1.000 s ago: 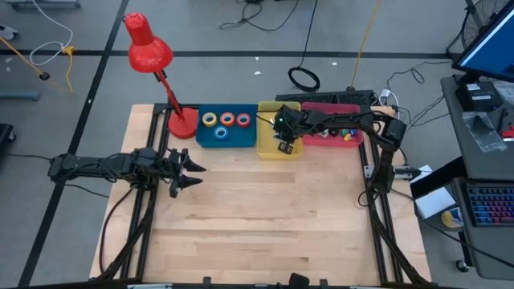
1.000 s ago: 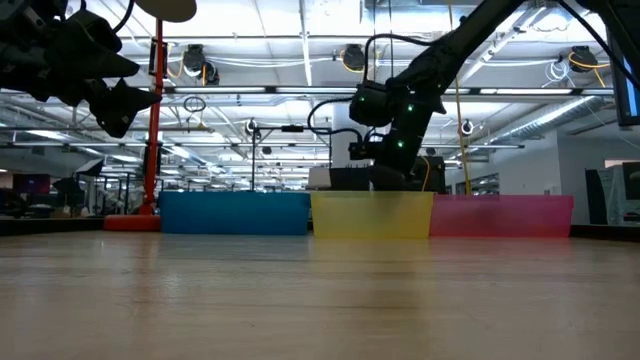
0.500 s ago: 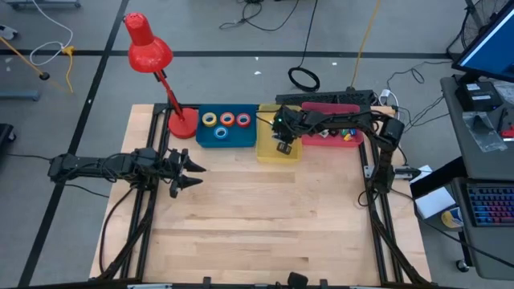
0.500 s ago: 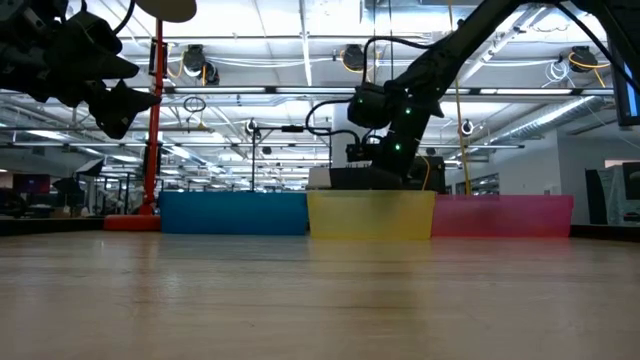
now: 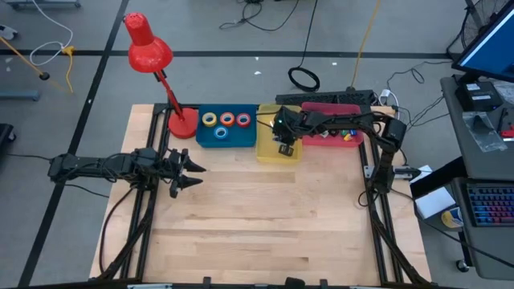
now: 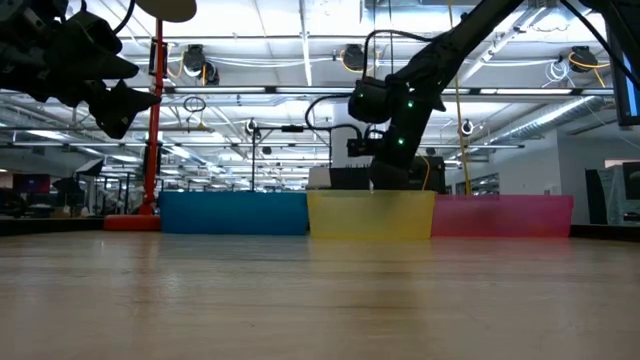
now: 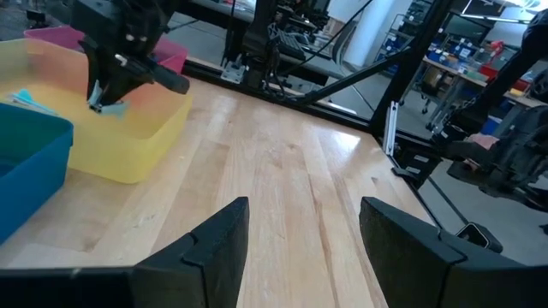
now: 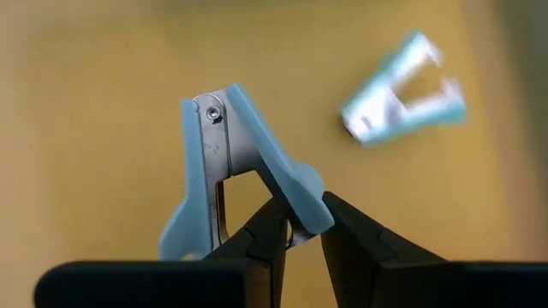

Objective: Pick and place Stapler, Stapler remover, tape
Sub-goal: Put the light blue staple remover into the yellow bin

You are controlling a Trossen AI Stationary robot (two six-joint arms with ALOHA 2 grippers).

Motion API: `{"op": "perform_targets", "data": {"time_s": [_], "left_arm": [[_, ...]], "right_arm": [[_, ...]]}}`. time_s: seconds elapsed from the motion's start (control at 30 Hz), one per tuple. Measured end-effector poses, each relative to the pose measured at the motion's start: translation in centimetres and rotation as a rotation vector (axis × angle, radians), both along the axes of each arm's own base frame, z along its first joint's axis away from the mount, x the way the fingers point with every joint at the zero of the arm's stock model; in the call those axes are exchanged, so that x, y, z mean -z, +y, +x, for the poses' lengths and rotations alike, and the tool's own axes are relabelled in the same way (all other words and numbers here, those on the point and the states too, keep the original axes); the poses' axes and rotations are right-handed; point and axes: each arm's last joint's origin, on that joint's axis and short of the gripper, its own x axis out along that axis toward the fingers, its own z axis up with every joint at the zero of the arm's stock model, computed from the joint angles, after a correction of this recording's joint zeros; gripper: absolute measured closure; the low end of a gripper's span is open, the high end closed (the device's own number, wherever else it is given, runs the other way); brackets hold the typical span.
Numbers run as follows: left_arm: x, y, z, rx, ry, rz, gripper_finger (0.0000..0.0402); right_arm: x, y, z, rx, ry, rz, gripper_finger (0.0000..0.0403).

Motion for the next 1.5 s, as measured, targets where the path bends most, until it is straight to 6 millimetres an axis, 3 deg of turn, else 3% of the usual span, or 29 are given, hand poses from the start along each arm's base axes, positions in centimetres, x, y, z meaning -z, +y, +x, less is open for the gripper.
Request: {"op": "perform_targets", "data": {"time_s": [1.5], "left_arm": [[0.41, 0.0, -0.07, 0.0, 0.043, 0.001, 0.0178]], "right_arm": [[-0.01, 0.58, 0.29, -0.063, -0.027, 0.058, 0.0339]]}}
